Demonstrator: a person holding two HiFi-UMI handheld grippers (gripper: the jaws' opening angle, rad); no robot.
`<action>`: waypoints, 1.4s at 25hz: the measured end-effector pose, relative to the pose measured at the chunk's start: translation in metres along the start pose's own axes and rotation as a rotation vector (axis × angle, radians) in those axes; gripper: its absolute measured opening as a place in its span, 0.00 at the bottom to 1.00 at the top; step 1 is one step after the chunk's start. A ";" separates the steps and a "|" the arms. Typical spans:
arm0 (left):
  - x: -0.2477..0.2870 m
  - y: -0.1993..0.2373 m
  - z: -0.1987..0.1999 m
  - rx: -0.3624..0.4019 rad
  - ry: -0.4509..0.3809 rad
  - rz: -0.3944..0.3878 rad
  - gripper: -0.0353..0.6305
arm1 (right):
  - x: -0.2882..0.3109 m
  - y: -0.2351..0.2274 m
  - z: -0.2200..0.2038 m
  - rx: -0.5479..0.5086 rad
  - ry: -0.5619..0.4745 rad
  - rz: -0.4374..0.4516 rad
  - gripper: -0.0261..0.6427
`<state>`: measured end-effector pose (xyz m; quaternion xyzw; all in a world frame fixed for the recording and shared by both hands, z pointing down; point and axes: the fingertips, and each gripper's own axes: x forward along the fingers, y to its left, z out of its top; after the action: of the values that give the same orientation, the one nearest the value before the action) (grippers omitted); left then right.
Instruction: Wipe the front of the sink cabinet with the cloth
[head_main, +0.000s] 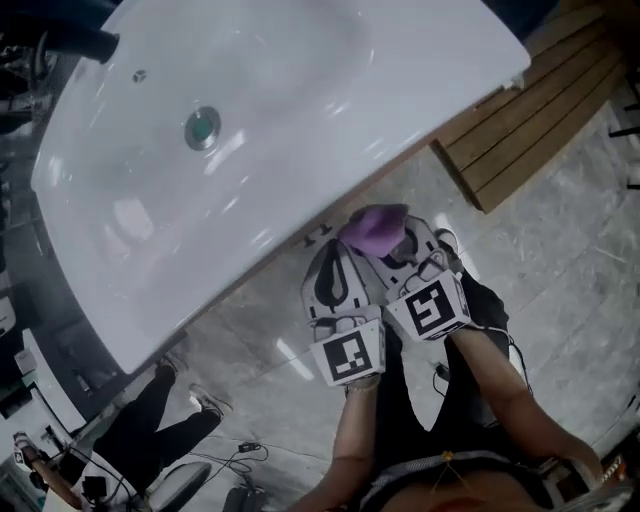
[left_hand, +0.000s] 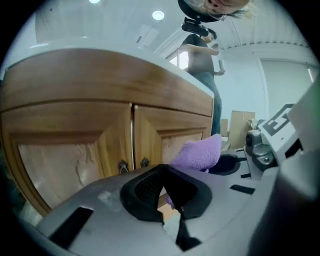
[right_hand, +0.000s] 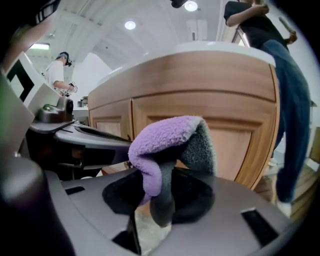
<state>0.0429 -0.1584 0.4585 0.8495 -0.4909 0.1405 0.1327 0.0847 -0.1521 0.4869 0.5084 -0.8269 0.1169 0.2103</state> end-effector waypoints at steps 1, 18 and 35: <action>-0.010 0.000 0.013 0.000 0.010 -0.003 0.05 | -0.010 0.002 0.016 -0.002 0.000 -0.003 0.31; -0.154 -0.003 0.218 0.002 0.020 0.021 0.05 | -0.148 0.041 0.228 0.037 0.037 0.026 0.31; -0.293 -0.038 0.382 0.057 -0.190 0.015 0.05 | -0.286 0.080 0.398 -0.075 -0.216 -0.006 0.31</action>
<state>-0.0228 -0.0455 -0.0062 0.8587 -0.5034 0.0741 0.0603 0.0354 -0.0510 0.0029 0.5124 -0.8469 0.0299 0.1392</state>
